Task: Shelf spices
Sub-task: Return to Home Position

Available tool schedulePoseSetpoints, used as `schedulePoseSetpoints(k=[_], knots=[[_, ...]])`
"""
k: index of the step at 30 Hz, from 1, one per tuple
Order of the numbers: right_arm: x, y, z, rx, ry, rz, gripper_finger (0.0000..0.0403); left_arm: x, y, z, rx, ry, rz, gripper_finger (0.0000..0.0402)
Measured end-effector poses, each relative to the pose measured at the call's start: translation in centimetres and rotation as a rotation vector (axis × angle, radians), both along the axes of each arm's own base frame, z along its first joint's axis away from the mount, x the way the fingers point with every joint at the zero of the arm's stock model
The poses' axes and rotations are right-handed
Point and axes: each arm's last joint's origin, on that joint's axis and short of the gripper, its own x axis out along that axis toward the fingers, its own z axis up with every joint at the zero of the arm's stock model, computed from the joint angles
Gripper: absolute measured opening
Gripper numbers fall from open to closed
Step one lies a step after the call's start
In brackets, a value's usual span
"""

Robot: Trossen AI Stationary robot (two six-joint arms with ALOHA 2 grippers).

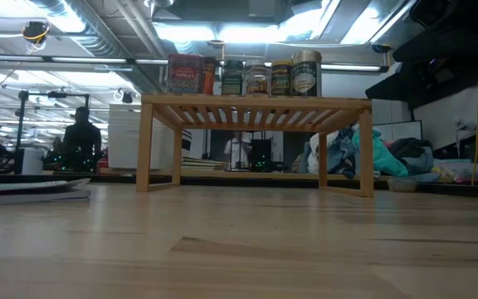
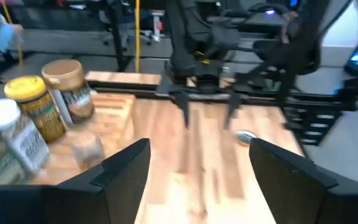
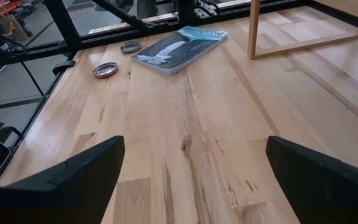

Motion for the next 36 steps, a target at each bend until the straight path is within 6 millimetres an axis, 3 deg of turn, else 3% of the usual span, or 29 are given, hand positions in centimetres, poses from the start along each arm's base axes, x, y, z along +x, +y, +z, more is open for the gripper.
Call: schedulePoseSetpoints(k=[8, 12, 24, 32, 36], knots=[[0.0, 0.0, 0.0, 0.000, 0.000, 0.000, 0.0397, -8.0, -1.4, 0.6, -0.132, 0.078, -0.062, 0.0246], [0.0, 0.0, 0.0, 0.000, 0.000, 0.001, 0.0397, -10.3, -1.2, -0.2, -0.129, 0.132, -0.008, 0.0241], [0.0, 0.0, 0.0, 0.000, 0.000, 0.000, 0.0397, -12.3, -0.8, -6.4, -0.123, 0.185, 0.039, 0.0241], [-0.1, -0.1, 0.1, 0.000, 0.001, 0.000, 0.0397, -13.5, -0.6, -10.3, -0.220, 0.073, -0.009, 0.0241], [-0.9, -0.5, 1.2, 0.018, -0.034, -0.001, 0.0397, -14.1, -0.3, -12.0, -0.245, 0.024, -0.026, 0.0241]])
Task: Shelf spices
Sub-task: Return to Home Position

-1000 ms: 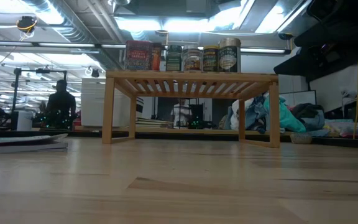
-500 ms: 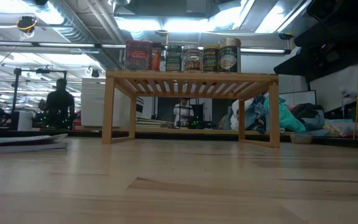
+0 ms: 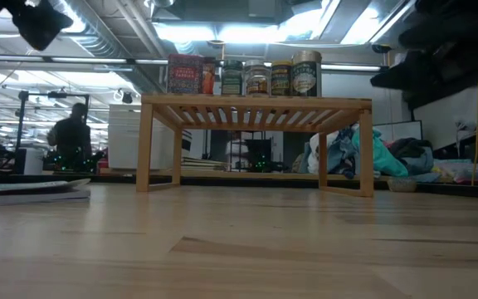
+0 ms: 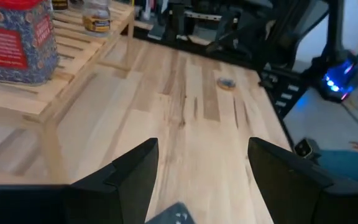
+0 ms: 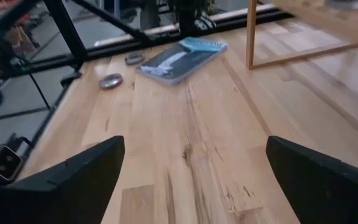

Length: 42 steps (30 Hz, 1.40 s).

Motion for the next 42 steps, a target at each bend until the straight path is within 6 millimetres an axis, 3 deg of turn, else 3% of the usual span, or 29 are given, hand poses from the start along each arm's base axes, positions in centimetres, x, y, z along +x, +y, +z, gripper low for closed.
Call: schedulePoseSetpoints(k=[9, 17, 24, 28, 33, 38, 42], knots=[[-1.7, -1.8, 2.6, 0.074, -0.130, -0.024, 0.0397, -0.1, -0.2, -3.0, -0.031, -0.128, -0.044, 0.0241], [-3.0, -4.1, 4.4, 0.123, -0.255, -0.117, 0.0397, 0.9, -1.0, -5.9, -0.060, -0.200, -0.046, 0.0241], [-4.6, -4.9, 5.7, 0.169, -0.376, -0.129, 0.0397, 1.7, -1.7, -7.7, -0.023, -0.331, -0.116, 0.0241], [-5.6, -5.2, 4.6, 0.193, -0.434, -0.128, 0.0397, 1.9, -2.1, -8.8, 0.063, -0.398, -0.204, 0.0241], [-6.3, -5.4, 0.8, 0.189, -0.426, -0.128, 0.0397, 1.8, -2.2, -8.8, 0.064, -0.517, -0.235, 0.0241], [-6.6, -5.5, -3.1, 0.137, -0.290, -0.131, 0.0397, 1.8, -2.2, -8.7, 0.096, -0.530, -0.236, 0.0241], [-6.9, -5.5, -2.7, 0.148, -0.329, -0.094, 0.0397, 2.0, -2.0, -8.7, 0.116, -0.525, -0.218, 0.0241]])
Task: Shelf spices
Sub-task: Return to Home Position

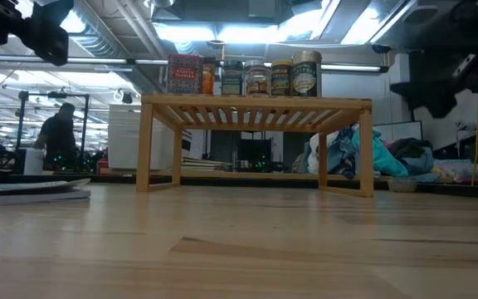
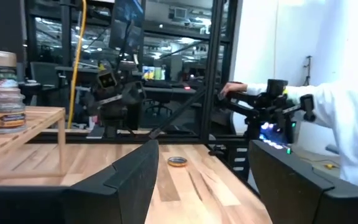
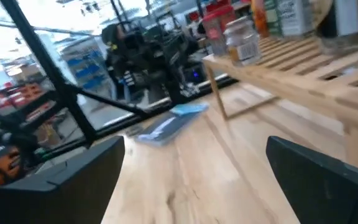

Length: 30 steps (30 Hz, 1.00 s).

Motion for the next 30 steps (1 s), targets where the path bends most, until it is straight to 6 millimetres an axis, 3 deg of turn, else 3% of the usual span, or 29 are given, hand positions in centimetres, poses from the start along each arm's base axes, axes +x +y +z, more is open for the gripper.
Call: schedulePoseSetpoints(k=[8, 30], knots=[[-0.6, -0.2, 0.7, 0.026, -0.087, 0.012, 0.0397, 0.4, 0.5, -0.4, 0.028, 0.040, 0.061, 0.0241], [-0.5, -0.7, 0.4, 0.015, -0.061, -0.042, 0.0397, 1.3, 3.1, -0.8, 0.145, 0.075, 0.350, 0.0241]])
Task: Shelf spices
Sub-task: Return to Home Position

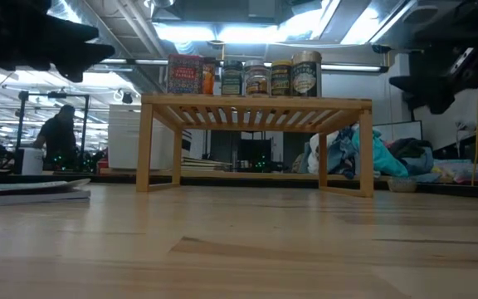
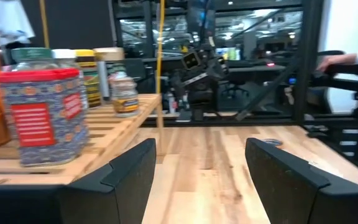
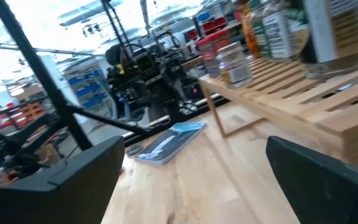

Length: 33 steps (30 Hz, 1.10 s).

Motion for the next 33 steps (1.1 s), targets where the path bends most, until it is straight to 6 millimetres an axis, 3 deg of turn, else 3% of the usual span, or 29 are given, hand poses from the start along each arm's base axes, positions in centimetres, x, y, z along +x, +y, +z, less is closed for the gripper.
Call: schedulePoseSetpoints(k=[23, 33], knots=[[0.0, -0.3, -0.1, -0.001, 0.004, -0.029, 0.0397, 0.1, 0.3, -2.0, -0.231, 0.169, 0.027, 0.0241], [0.0, -0.3, -0.1, -0.001, 0.004, -0.029, 0.0397, 0.1, 0.3, -2.0, -0.184, 0.175, 0.027, 0.0241]])
